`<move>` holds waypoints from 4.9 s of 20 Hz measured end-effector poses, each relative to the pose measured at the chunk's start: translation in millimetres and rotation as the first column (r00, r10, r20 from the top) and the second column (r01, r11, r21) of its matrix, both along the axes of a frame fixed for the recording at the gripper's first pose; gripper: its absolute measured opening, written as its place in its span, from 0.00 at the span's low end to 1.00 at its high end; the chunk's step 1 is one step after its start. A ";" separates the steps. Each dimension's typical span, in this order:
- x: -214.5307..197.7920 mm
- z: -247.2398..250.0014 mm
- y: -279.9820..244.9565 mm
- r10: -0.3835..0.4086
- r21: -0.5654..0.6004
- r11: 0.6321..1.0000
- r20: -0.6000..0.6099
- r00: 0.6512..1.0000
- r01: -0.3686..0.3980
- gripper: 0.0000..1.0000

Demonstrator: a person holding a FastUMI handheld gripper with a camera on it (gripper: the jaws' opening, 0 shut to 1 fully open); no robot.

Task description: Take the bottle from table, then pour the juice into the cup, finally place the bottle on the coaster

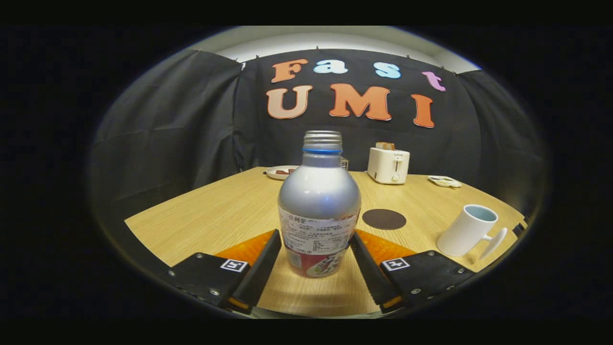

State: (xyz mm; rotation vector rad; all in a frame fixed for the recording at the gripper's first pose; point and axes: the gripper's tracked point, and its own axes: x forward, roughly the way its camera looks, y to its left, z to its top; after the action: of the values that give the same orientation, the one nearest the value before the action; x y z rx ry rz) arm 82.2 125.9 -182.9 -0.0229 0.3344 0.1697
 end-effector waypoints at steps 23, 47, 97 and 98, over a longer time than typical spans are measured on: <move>5.2 28.4 -56.8 -0.117 0.485 0.858 -0.141 0.983 0.172 0.74; 22.0 81.4 -107.5 -0.029 0.949 0.177 -0.259 0.965 0.260 0.74; 14.3 129.3 -119.0 0.139 0.873 -0.412 -0.222 0.965 0.260 0.74; 13.5 129.9 -119.8 0.136 0.872 -0.415 -0.221 0.966 0.258 0.74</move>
State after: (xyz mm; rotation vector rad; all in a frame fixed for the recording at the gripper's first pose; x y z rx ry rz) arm 95.8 6.1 -53.0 2.0148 0.3192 0.3091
